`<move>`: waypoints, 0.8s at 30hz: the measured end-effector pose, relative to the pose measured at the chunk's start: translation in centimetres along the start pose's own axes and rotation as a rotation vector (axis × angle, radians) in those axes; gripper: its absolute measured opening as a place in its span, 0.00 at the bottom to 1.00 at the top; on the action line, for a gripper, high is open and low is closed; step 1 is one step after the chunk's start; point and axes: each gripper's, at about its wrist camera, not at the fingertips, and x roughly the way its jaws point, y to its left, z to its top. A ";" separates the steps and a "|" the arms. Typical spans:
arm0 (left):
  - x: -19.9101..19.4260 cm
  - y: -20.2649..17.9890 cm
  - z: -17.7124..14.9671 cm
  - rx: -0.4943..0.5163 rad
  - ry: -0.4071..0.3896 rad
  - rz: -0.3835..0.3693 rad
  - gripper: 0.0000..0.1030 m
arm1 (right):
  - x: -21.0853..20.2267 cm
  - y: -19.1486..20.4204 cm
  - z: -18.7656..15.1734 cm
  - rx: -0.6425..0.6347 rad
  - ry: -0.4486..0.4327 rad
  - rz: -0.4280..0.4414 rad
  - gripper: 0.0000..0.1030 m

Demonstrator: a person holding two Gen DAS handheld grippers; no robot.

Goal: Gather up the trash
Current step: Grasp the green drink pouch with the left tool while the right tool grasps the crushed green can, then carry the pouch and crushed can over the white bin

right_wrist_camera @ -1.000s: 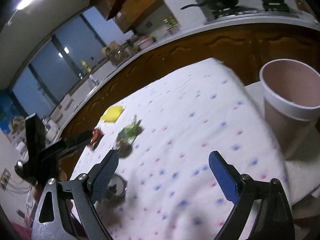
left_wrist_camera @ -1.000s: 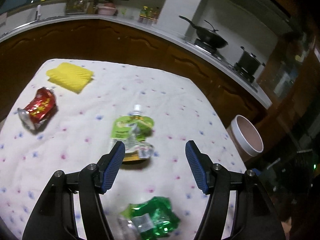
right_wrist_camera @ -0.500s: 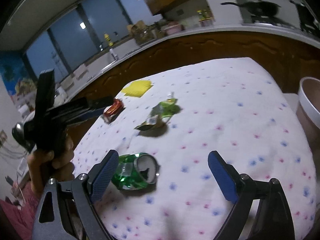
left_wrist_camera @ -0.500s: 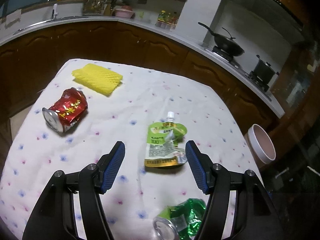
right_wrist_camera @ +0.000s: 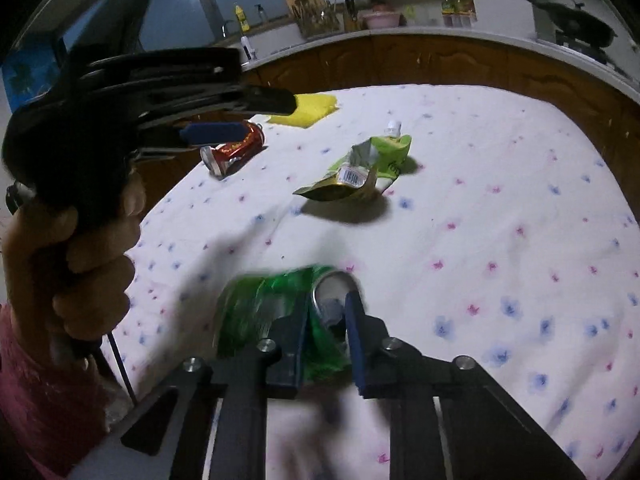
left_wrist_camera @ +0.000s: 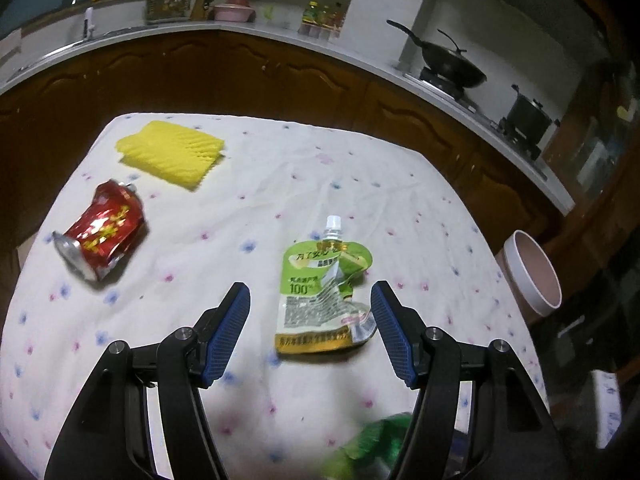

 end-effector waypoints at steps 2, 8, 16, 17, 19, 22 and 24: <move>0.9 -0.4 0.3 0.019 0.017 -0.004 0.62 | -1.0 -1.0 0.1 0.008 -0.024 -0.023 0.14; 4.2 -2.2 0.8 0.096 0.055 0.018 0.62 | -3.9 -6.1 0.5 0.114 -0.083 -0.111 0.13; 8.3 -2.8 0.4 0.124 0.136 0.021 0.11 | -5.4 -10.6 0.8 0.203 -0.107 -0.169 0.14; 8.7 -2.8 0.3 0.128 0.139 0.029 0.10 | -5.5 -10.9 0.9 0.209 -0.111 -0.170 0.14; 9.3 -2.4 0.0 0.124 0.144 0.015 0.08 | -5.5 -11.1 1.0 0.212 -0.116 -0.171 0.14; 9.2 -1.8 -0.2 0.104 0.130 -0.014 0.07 | -6.0 -11.2 1.0 0.212 -0.124 -0.174 0.14; 9.0 -2.0 -0.2 0.110 0.121 0.001 0.06 | -6.0 -11.4 1.0 0.217 -0.126 -0.175 0.14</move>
